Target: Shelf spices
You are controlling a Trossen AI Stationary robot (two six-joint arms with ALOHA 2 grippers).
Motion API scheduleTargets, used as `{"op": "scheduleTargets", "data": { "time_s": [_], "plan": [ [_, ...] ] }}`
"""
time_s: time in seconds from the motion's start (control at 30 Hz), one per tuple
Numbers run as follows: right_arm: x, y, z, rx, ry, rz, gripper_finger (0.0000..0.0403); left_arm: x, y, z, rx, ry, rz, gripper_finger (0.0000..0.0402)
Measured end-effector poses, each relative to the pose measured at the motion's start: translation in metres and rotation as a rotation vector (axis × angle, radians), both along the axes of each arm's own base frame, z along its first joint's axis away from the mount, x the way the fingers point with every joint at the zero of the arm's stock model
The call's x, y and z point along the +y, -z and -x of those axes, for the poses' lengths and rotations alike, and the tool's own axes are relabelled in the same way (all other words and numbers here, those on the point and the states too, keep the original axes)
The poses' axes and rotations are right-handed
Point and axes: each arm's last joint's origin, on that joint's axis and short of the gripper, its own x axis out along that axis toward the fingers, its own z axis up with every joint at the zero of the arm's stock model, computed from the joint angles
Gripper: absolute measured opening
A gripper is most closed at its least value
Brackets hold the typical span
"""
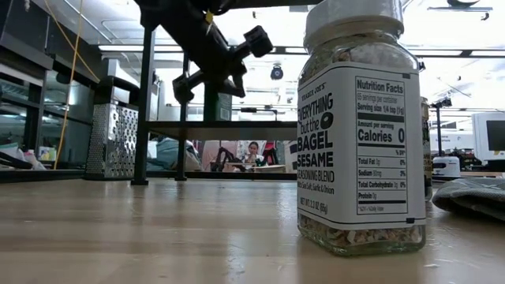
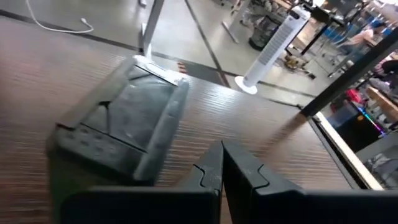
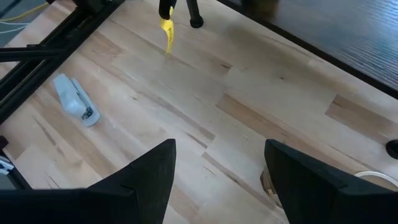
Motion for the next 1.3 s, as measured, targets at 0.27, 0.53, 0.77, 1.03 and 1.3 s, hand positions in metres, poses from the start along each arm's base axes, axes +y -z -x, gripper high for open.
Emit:
{"op": "scheduleTargets", "data": {
  "time_s": [0.27,0.53,0.77,1.03,1.3],
  "plan": [
    [0.001,0.0,0.001,0.001,-0.002,0.004,0.0243,0.001,0.008,0.01,0.043,-0.057,0.035,0.0],
    [-0.001,-0.006,0.004,-0.014,0.0,0.006,0.0243,0.009,0.009,0.013,0.059,-0.102,0.019,0.0],
    [-0.003,-0.017,0.012,-0.008,-0.043,0.024,0.0243,-0.003,0.004,0.009,0.068,0.074,0.129,0.0],
    [0.013,-0.032,0.039,0.016,-0.162,-0.013,0.0243,-0.068,-0.035,0.018,0.109,0.544,0.044,0.0001],
    [0.052,-0.015,0.067,0.144,-0.172,-0.122,0.0243,-0.126,-0.091,0.087,0.231,0.957,-0.142,0.0001]
  ]
}}
